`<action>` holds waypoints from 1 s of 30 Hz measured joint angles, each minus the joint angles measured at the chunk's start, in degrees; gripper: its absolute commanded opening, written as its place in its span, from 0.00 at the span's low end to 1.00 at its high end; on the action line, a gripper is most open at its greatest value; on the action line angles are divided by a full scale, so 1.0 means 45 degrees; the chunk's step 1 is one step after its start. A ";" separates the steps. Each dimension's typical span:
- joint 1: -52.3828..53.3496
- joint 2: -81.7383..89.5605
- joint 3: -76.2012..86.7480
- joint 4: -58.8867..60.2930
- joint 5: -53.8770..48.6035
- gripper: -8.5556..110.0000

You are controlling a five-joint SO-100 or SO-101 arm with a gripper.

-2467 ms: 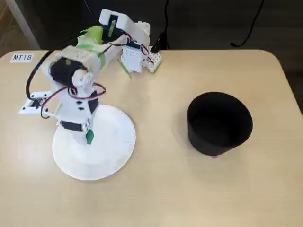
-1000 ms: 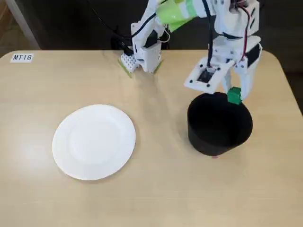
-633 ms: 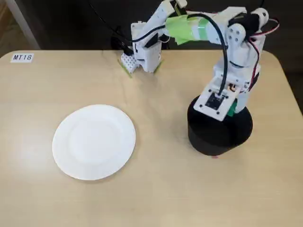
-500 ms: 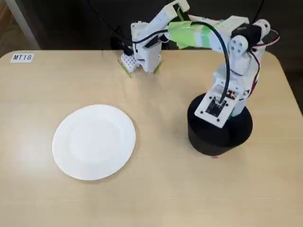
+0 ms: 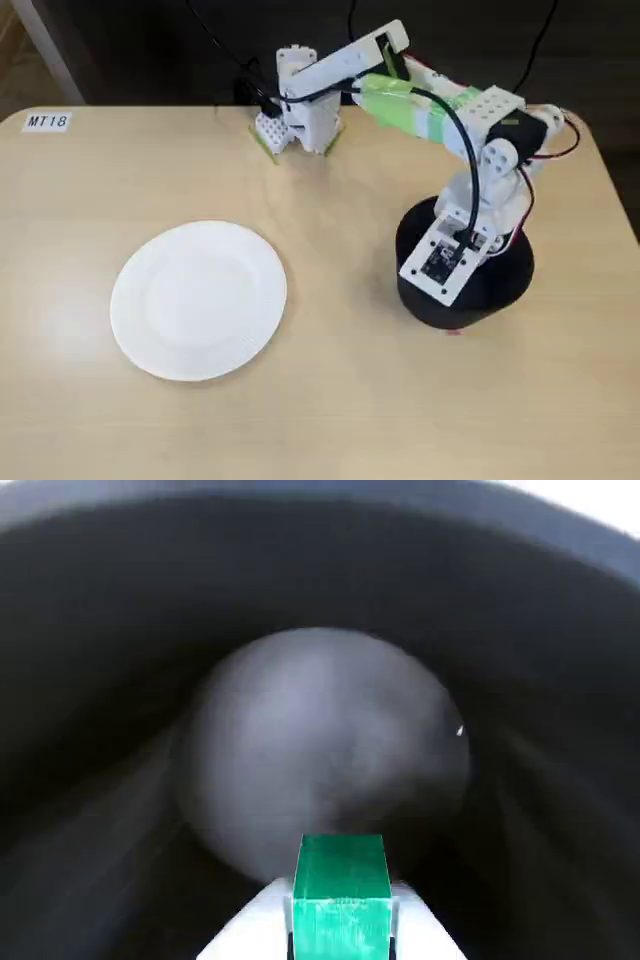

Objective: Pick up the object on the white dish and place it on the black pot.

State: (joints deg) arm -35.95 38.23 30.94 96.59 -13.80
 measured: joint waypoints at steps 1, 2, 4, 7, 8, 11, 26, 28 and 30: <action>0.0000 -0.0098 0.0000 -0.0020 -0.0059 0.07; 0.0000 -0.0176 0.0000 -0.0039 -0.0117 0.07; -0.0039 -0.0293 0.0000 -0.0039 -0.0137 0.07; -0.0039 -0.0313 0.0000 -0.0039 -0.0137 0.07; -0.0020 -0.0313 0.0000 -0.0039 -0.0137 0.07; -0.0020 -0.0313 0.0000 -0.0039 -0.0137 0.12; -0.0176 -0.0293 0.0078 -0.0039 -0.0645 0.25; -0.0078 -0.0195 0.0078 -0.0039 -0.0664 0.19; 0.0059 0.0137 0.0078 -0.0039 -0.0664 0.13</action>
State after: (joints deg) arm -35.68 38.85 31.29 96.42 -16.79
